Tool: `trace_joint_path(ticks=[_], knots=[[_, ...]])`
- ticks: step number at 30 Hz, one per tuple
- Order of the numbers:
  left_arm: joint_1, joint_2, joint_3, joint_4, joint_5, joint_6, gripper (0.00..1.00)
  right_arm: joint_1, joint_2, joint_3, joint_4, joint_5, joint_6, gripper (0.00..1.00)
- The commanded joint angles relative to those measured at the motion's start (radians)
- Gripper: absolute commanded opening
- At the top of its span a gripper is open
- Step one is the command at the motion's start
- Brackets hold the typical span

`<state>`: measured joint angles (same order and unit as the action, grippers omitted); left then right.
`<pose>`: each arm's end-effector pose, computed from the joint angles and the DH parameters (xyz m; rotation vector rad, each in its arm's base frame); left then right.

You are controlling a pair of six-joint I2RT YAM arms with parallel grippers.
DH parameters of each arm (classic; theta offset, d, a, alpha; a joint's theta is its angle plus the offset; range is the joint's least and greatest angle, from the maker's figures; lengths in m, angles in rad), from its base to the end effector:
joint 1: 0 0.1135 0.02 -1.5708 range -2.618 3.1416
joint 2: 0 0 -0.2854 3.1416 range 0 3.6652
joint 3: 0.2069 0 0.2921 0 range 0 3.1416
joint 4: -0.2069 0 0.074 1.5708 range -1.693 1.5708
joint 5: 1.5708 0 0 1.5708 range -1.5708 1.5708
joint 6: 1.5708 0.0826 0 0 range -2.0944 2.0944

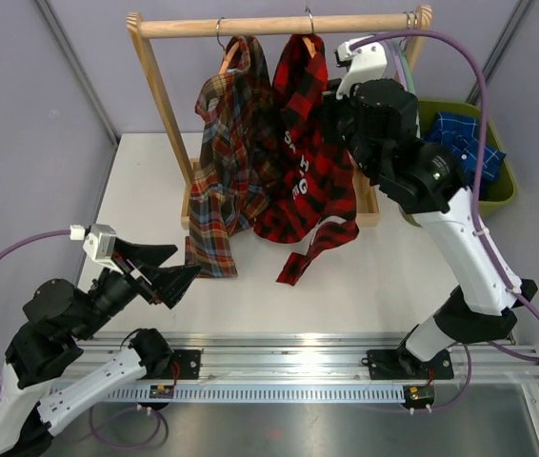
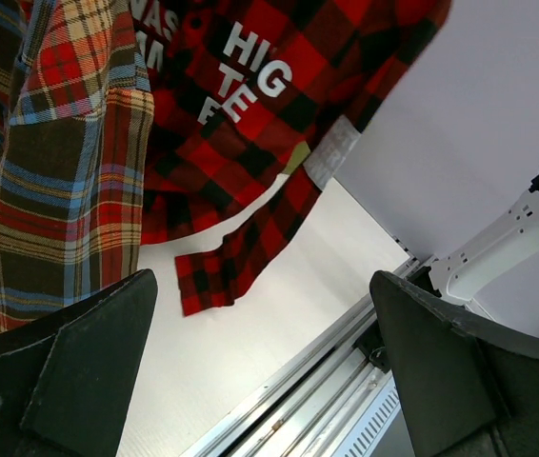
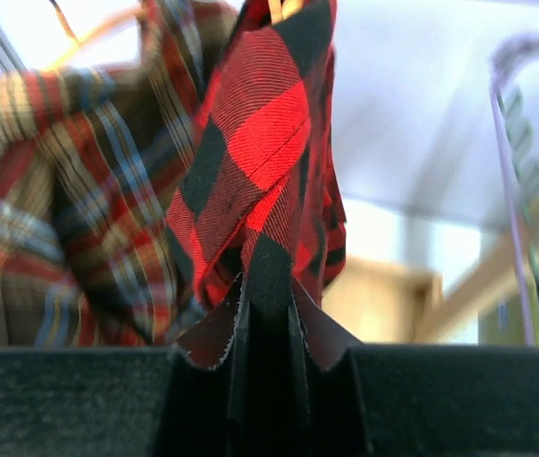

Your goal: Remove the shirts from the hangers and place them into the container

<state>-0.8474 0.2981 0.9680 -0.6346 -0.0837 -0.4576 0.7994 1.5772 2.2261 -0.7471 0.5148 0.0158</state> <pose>0.0649 -0.0631 0.4274 0.2442 1.5990 -0.9627 0.2791 0.2287 0.6052 -0.2605 1.6391 0.1898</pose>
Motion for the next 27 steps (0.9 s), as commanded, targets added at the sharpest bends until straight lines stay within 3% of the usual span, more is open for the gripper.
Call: trace_joint_path(ticks=[1, 6, 13, 17, 22, 27], knots=[[0.004, 0.026, 0.026, 0.041, -0.014, 0.01, 0.99, -0.003, -0.077, 0.09, -0.216, 0.089, 0.15, 0.0], [0.004, 0.059, 0.037, 0.05, -0.014, 0.02, 0.99, -0.003, -0.244, -0.103, -0.331, -0.005, 0.266, 0.0], [0.004, 0.105, 0.014, 0.159, -0.014, 0.0, 0.99, -0.002, -0.463, -0.298, -0.363, -0.422, 0.338, 0.0], [0.002, 0.154, -0.024, 0.291, 0.021, -0.004, 0.98, -0.002, -0.563, -0.382, -0.379, -0.51, 0.372, 0.0], [0.002, 0.364, 0.017, 0.488, 0.114, 0.014, 0.96, -0.002, -0.603, -0.48, -0.354, -0.606, 0.392, 0.0], [0.002, 0.541, 0.078, 0.611, 0.119, 0.014, 0.93, -0.002, -0.646, -0.586, -0.293, -0.647, 0.401, 0.0]])
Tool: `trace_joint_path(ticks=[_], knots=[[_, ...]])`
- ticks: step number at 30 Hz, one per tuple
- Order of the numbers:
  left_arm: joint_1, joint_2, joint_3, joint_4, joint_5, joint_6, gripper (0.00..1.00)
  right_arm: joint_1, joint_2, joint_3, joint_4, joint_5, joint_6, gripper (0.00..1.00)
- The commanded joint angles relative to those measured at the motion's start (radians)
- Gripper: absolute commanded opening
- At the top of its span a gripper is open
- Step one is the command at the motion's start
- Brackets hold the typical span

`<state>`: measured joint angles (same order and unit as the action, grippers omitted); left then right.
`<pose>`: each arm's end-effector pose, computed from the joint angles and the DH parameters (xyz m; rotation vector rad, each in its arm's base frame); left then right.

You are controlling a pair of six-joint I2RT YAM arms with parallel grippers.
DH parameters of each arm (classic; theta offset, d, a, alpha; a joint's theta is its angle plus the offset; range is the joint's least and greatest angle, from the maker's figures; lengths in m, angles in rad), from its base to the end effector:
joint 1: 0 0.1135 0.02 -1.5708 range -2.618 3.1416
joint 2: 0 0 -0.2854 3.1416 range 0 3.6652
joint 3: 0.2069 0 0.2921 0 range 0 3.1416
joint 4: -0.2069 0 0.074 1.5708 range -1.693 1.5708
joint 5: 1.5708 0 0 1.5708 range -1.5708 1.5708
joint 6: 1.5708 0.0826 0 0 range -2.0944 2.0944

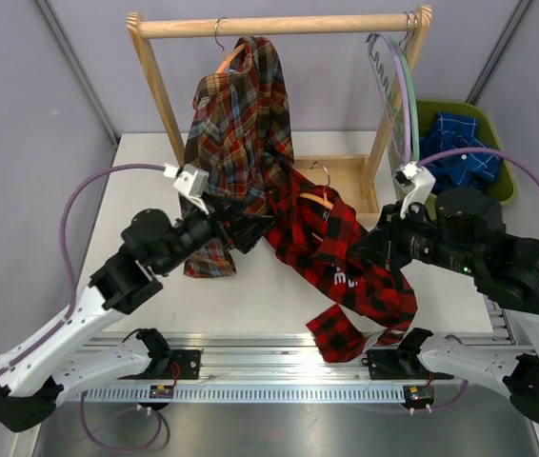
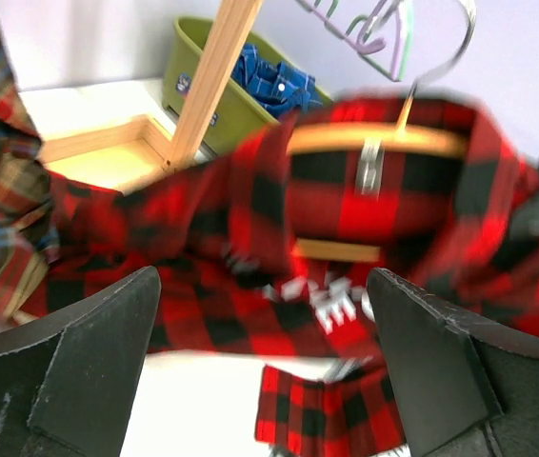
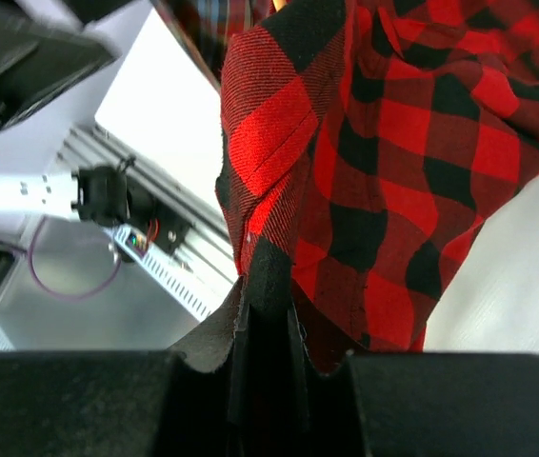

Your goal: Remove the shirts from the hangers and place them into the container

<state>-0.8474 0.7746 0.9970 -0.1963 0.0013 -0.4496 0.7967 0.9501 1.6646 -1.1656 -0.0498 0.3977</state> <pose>0.1576 -0.1786 0.4388 0.3246 1.6050 -1.0161 0.1169 0.1255 0.5101 -0.4518 2.0677 0.7894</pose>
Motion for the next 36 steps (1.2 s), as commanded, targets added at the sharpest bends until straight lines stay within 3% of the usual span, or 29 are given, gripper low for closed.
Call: trace_joint_path(ticks=[1, 11, 25, 28, 36], knots=[[0.001, 0.083, 0.054, 0.223, 0.031, 0.0, 0.93, -0.001, -0.022, -0.031, 0.13, -0.094, 0.021, 0.0], [-0.103, 0.279, 0.109, 0.371, -0.035, -0.024, 0.93, 0.001, -0.048, -0.084, 0.178, -0.147, 0.02, 0.0], [-0.203, 0.411, 0.175, 0.471, -0.072, -0.024, 0.9, 0.001, -0.074, -0.117, 0.213, -0.148, 0.027, 0.0], [-0.214, 0.422, 0.173, 0.479, -0.076, -0.024, 0.83, -0.001, -0.082, -0.115, 0.216, -0.145, 0.03, 0.0], [-0.217, 0.437, 0.172, 0.482, -0.095, -0.027, 0.48, 0.001, -0.094, -0.111, 0.224, -0.145, 0.032, 0.0]])
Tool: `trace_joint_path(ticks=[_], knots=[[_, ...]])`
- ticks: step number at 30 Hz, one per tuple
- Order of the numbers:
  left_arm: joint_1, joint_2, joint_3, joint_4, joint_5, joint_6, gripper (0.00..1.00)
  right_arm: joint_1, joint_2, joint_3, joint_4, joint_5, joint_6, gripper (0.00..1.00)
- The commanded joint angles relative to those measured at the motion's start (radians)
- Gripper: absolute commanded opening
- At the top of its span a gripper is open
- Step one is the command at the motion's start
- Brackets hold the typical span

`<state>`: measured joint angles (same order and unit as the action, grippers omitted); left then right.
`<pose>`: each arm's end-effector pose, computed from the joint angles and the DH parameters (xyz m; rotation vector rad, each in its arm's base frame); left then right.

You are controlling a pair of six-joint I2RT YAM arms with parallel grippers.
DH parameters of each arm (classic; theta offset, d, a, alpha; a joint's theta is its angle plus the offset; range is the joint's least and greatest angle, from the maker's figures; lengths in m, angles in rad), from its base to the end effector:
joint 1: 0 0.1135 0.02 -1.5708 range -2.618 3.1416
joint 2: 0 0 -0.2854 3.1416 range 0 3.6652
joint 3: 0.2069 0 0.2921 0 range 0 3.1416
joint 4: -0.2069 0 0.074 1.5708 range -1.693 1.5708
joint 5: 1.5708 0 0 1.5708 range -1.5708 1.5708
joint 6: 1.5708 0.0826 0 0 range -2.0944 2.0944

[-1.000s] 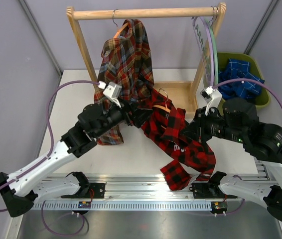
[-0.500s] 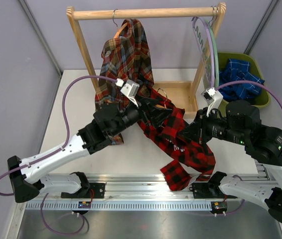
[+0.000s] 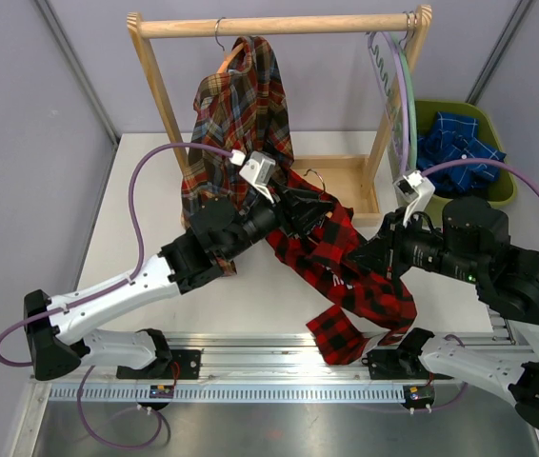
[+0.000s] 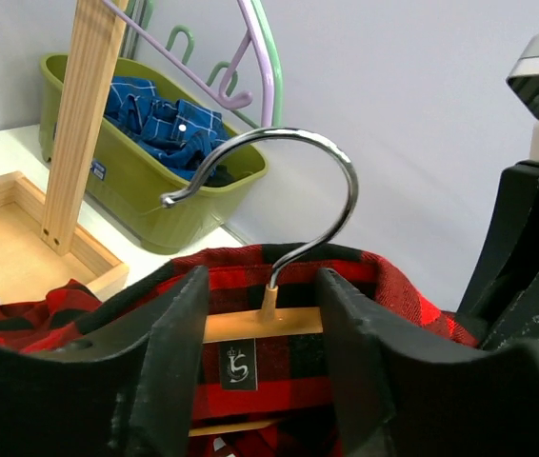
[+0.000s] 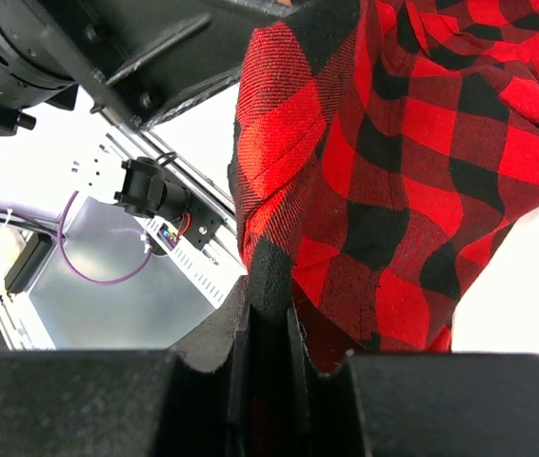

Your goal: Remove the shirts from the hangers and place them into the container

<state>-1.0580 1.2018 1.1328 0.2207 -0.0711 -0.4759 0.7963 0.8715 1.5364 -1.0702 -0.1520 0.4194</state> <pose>0.1822 -0.3117 0.4435 0.3792 1.4871 -1.1998 0.1081 0.1283 0.4941 -0.4951 2.0356 0.9184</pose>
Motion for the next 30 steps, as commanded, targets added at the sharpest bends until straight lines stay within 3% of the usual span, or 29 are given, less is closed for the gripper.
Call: trace_joint_path(ticks=[1, 10, 12, 13, 16, 18, 19, 21, 30], knots=[[-0.008, 0.013, 0.038, 0.063, -0.024, -0.003, 0.44, 0.0, -0.012, 0.018, 0.13, -0.044, 0.012, 0.0], [-0.01, 0.056, 0.059, 0.066, -0.021, -0.027, 0.2, 0.001, 0.003, 0.001, 0.147, -0.055, 0.007, 0.0], [-0.01, 0.065, 0.071, 0.052, -0.029, -0.029, 0.1, 0.001, 0.004, 0.002, 0.141, -0.047, 0.002, 0.0], [-0.01, 0.073, 0.077, 0.046, -0.035, -0.026, 0.08, 0.0, 0.004, 0.008, 0.13, -0.043, 0.002, 0.06], [-0.01, 0.079, 0.108, 0.006, -0.071, 0.006, 0.0, 0.0, -0.006, 0.024, 0.096, -0.009, -0.004, 0.52], [-0.01, 0.091, 0.142, -0.044, -0.12, 0.042, 0.0, 0.0, -0.017, 0.031, 0.076, 0.006, -0.005, 0.64], [-0.008, 0.099, 0.181, -0.062, -0.137, 0.074, 0.0, 0.001, -0.02, 0.033, 0.053, 0.009, -0.007, 0.79], [-0.008, 0.134, 0.226, -0.11, -0.176, 0.105, 0.0, 0.001, -0.026, 0.03, 0.03, 0.012, -0.008, 0.96], [0.05, 0.272, 0.519, -0.291, -0.229, 0.253, 0.0, 0.0, -0.107, 0.013, -0.099, 0.088, -0.005, 0.99]])
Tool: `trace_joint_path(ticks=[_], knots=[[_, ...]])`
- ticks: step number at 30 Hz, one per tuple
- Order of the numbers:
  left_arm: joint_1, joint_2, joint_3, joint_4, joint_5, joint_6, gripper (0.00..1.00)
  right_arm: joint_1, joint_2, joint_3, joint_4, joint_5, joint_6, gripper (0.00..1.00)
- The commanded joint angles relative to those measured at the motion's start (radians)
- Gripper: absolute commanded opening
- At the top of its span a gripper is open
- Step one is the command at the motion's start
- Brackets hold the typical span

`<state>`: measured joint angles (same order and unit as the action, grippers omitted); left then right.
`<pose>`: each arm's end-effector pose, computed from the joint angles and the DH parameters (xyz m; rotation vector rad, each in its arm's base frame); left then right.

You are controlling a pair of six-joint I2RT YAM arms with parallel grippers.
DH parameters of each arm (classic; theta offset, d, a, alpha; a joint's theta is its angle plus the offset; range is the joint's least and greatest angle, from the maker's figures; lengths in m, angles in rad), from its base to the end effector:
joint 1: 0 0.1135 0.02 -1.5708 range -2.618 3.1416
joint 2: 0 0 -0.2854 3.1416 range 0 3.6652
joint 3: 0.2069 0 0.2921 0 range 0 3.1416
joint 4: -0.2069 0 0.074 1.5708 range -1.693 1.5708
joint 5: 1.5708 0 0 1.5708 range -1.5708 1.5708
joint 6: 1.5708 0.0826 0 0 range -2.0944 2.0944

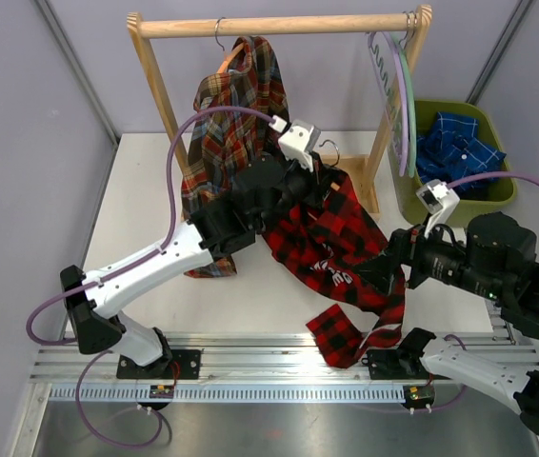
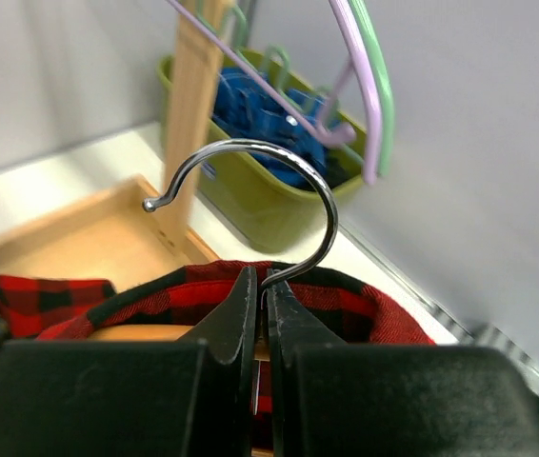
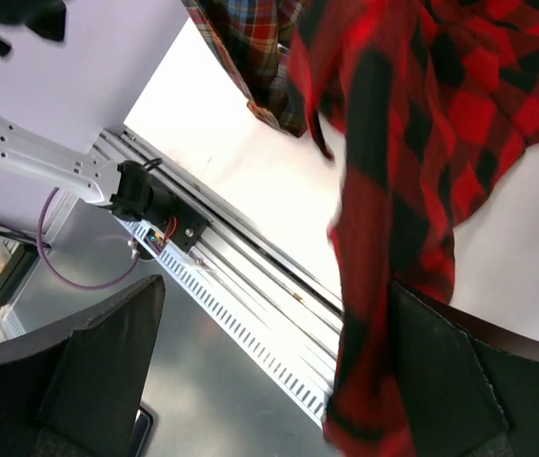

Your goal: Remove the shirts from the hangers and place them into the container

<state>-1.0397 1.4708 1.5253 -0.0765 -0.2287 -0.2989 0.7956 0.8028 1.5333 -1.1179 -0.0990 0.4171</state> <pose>0.2330 -0.3596 0.4696 0.4243 1.6047 -0.8525 0.0916 0.1052 0.4952 -0.4558 2.0144 0.8746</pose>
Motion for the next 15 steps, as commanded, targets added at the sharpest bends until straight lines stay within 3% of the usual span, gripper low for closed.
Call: trace_joint_path(ticks=[1, 7, 15], knots=[[0.047, 0.011, 0.148, -0.011, -0.073, 0.086, 0.0, 0.002, -0.045, 0.013, -0.054, 0.044, -0.003, 0.99], [0.107, 0.062, 0.286, -0.126, -0.095, 0.138, 0.0, 0.002, -0.074, -0.013, -0.066, 0.074, -0.014, 0.99], [0.142, 0.066, 0.328, -0.181, 0.008, 0.012, 0.0, 0.001, -0.067, -0.087, -0.011, 0.123, -0.026, 1.0]])
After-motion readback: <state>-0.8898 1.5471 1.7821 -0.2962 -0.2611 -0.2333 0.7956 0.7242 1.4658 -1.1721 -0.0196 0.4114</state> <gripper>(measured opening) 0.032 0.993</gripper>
